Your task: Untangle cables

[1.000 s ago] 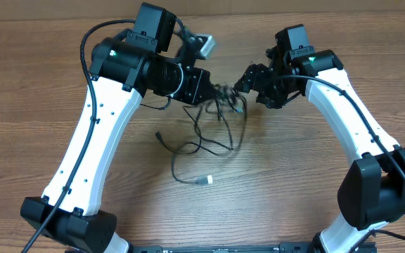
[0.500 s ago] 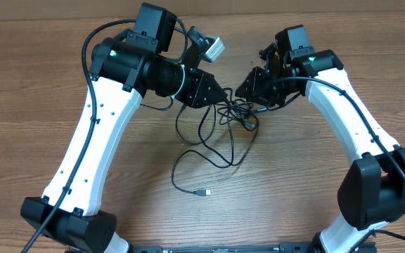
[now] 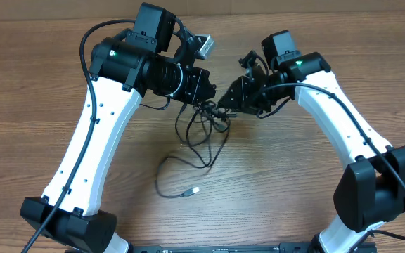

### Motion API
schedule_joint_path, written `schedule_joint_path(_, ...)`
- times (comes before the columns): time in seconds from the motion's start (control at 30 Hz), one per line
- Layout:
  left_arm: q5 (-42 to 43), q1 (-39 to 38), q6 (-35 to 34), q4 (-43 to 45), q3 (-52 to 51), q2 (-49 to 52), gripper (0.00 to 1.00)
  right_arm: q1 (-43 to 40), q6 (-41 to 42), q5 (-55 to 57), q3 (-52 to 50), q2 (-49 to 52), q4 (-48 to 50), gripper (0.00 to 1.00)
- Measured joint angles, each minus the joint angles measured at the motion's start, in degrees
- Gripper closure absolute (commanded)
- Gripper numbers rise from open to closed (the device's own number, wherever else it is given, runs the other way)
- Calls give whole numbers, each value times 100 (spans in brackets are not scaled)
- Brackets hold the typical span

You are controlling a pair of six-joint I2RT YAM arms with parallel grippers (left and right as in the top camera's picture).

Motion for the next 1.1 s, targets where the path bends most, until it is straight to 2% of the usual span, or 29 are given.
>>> schedule_joint_path(0.23,-48,0,0,-4,0,0,96,7,-162,-83,0,0,17,52)
schedule_joint_path(0.3,-70,0,-2,-20,0,0,96,7,-225,-98,0,0,17,55)
schedule_joint_path(0.4,-87,0,-2,-22,0,0,96,7,-282,-118,0,0,22,63)
schedule_joint_path(0.43,-85,0,-15,-22,0,0,96,7,-291,-120,0,0,24,70)
schedule_joint_path(0.5,-28,0,-63,-22,0,0,96,24,-306,-116,0,0,20,76)
schedule_joint_path(0.7,127,0,-146,-22,0,0,96,39,-372,-44,0,0,-17,85)
schedule_joint_path(0.8,138,0,-149,-26,0,0,96,39,-387,46,0,0,-46,96)
schedule_joint_path(0.97,125,0,-149,-42,0,0,96,42,-378,173,0,0,-55,96)
schedule_joint_path(1.1,-378,-2,-249,-245,0,0,96,39,-240,208,0,0,-50,96)
